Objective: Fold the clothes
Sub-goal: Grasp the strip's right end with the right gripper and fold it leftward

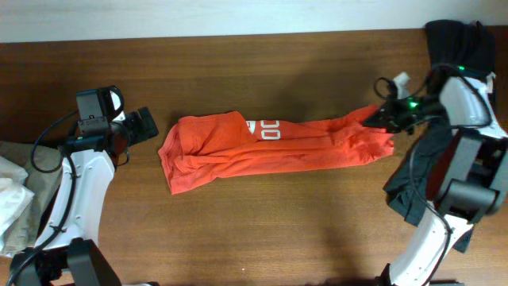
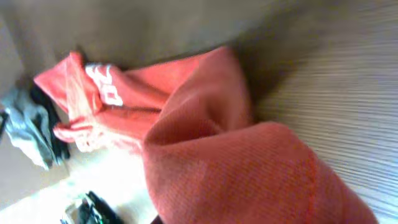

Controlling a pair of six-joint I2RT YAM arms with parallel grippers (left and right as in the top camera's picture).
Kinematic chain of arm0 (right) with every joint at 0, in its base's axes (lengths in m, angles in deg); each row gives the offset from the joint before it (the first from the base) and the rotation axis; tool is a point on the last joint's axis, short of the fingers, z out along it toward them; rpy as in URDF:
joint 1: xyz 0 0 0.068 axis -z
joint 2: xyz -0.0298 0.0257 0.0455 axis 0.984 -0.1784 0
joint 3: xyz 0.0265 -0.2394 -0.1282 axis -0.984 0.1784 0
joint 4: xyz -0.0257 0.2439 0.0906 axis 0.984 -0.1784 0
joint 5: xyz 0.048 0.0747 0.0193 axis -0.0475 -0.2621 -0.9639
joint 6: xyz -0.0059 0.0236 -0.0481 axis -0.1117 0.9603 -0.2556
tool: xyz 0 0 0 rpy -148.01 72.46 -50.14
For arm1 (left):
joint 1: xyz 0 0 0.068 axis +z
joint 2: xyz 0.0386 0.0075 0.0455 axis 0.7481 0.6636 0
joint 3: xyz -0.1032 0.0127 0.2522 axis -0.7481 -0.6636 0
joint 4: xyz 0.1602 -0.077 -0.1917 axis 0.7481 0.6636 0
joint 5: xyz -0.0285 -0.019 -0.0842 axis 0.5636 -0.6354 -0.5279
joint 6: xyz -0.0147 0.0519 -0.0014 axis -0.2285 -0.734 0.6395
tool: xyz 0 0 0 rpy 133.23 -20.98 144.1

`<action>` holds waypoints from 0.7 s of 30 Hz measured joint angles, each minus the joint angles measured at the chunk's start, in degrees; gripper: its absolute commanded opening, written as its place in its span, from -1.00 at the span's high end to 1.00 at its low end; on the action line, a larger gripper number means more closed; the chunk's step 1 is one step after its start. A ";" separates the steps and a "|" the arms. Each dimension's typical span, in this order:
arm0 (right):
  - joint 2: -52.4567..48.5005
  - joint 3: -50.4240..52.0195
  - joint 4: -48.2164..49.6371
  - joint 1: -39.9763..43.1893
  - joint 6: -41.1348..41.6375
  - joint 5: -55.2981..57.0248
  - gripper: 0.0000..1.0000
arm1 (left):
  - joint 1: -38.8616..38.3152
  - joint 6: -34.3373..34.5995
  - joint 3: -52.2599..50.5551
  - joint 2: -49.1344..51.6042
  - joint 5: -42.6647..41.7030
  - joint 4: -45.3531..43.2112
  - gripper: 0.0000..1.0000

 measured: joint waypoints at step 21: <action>0.13 -2.29 12.94 -36.92 28.24 15.19 0.92 | 0.00 0.00 0.00 0.00 -1.29 0.09 -0.98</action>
